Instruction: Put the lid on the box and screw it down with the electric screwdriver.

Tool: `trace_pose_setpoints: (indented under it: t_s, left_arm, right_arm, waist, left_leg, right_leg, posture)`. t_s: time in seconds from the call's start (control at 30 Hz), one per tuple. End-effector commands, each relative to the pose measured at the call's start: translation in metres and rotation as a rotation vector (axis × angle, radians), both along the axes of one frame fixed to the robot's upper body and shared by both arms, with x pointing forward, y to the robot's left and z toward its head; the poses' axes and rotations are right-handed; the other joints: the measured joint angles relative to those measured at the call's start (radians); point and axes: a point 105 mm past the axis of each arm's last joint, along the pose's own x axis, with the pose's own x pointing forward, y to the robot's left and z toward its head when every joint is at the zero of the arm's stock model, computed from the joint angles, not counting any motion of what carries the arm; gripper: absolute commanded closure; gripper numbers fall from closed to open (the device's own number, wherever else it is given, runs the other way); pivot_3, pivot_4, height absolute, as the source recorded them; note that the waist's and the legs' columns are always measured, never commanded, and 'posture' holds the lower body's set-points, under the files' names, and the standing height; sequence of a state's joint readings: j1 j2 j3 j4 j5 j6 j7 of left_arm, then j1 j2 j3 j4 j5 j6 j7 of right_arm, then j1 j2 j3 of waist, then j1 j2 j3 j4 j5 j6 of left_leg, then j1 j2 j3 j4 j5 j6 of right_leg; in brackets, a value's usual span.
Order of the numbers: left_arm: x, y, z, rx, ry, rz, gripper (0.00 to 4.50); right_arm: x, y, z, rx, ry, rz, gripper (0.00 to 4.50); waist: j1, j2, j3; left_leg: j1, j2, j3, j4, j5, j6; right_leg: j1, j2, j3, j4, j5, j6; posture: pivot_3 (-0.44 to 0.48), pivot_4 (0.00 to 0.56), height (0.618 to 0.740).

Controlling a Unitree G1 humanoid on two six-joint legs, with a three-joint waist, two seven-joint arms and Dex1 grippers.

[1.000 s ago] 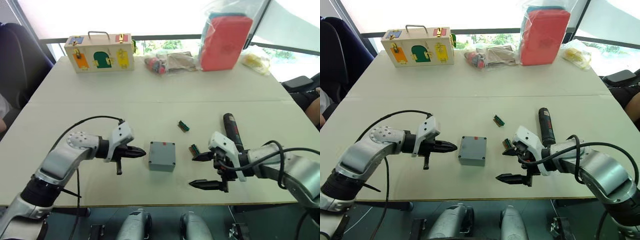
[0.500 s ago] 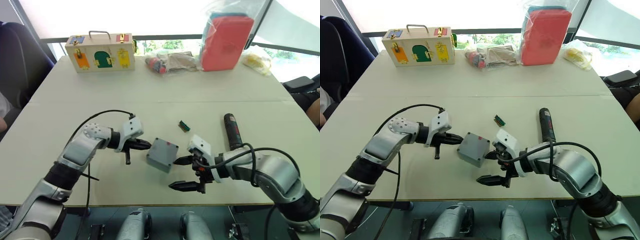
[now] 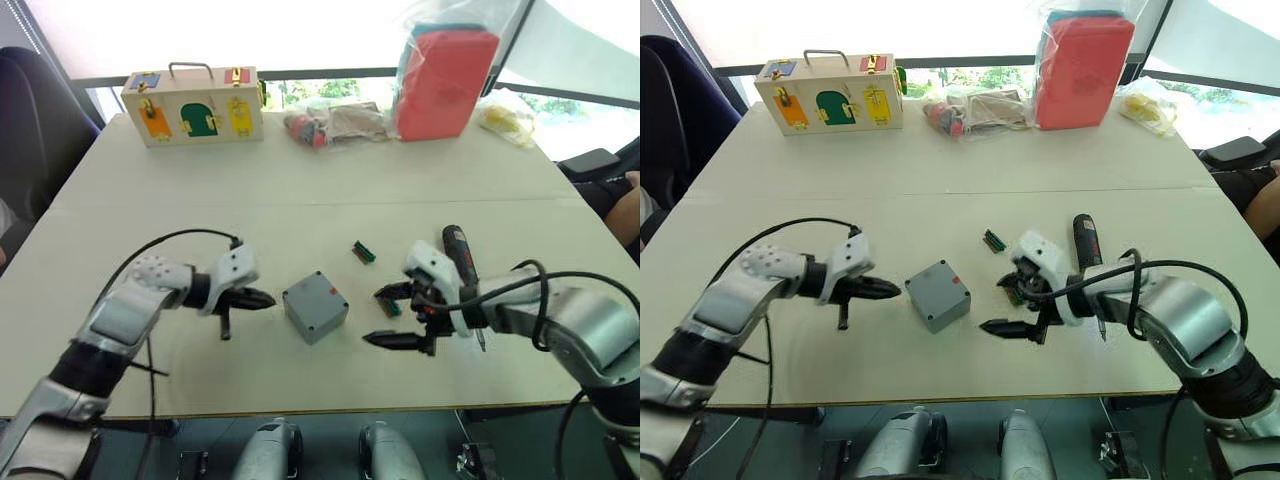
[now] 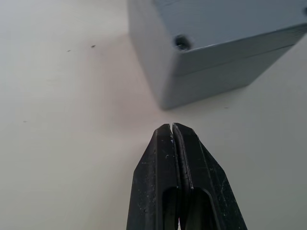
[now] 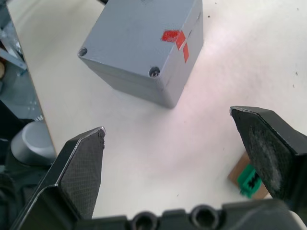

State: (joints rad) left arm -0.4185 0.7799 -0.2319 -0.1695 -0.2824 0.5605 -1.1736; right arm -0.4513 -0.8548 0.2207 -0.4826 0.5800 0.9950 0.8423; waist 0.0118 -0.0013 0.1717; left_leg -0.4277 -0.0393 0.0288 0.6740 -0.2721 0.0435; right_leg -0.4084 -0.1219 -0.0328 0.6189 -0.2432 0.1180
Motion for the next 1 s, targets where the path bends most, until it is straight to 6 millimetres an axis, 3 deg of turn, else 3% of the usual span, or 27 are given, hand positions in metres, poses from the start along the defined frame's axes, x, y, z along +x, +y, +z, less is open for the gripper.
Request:
trace_pose_setpoints:
  t_s: [0.03, 0.43, 0.83, 1.0]
  left_arm:
    - [-0.004, -0.011, 0.009, -0.043, -0.027, -0.004, 4.5]
    - [0.014, -0.021, 0.003, -0.082, -0.072, 0.029, 4.5]
    - [0.014, -0.027, 0.006, -0.098, -0.08, 0.008, 4.5]
    - [0.019, -0.013, 0.02, -0.11, -0.098, 0.047, 4.5]
  right_arm:
    - [0.0, 0.01, -0.003, 0.005, -0.026, 0.053, 0.02]
    - [-0.026, 0.029, -0.007, 0.056, 0.05, 0.14, 0.02]
    - [-0.027, 0.026, -0.004, 0.056, 0.037, 0.113, 0.02]
    - [-0.012, 0.004, 0.051, 0.188, -0.002, 0.075, 0.02]
  waist:
    - [0.002, 0.0, 0.0]
    - [0.001, 0.0, 0.0]
    - [0.001, 0.0, 0.0]
    - [0.0, 0.0, 0.0]
  left_leg:
    - [0.0, 0.0, 0.0, 0.0, 0.0, 0.0]
    - [0.0, -0.001, 0.0, 0.001, 0.0, 0.001]
    - [0.0, -0.001, 0.0, 0.001, 0.0, 0.001]
    - [0.0, -0.001, 0.0, 0.001, -0.001, 0.001]
  right_leg:
    - [0.0, 0.0, 0.0, 0.0, -0.001, -0.001]
    - [0.0, 0.0, 0.0, 0.0, 0.0, 0.001]
    - [0.0, 0.0, 0.0, 0.0, 0.0, 0.001]
    - [0.0, -0.001, 0.0, 0.0, 0.001, 0.001]
  posture:
    - [0.0, 0.15, 0.74]
    - [0.0, 0.15, 0.74]
    - [0.0, 0.15, 0.74]
    - [0.0, 0.15, 0.74]
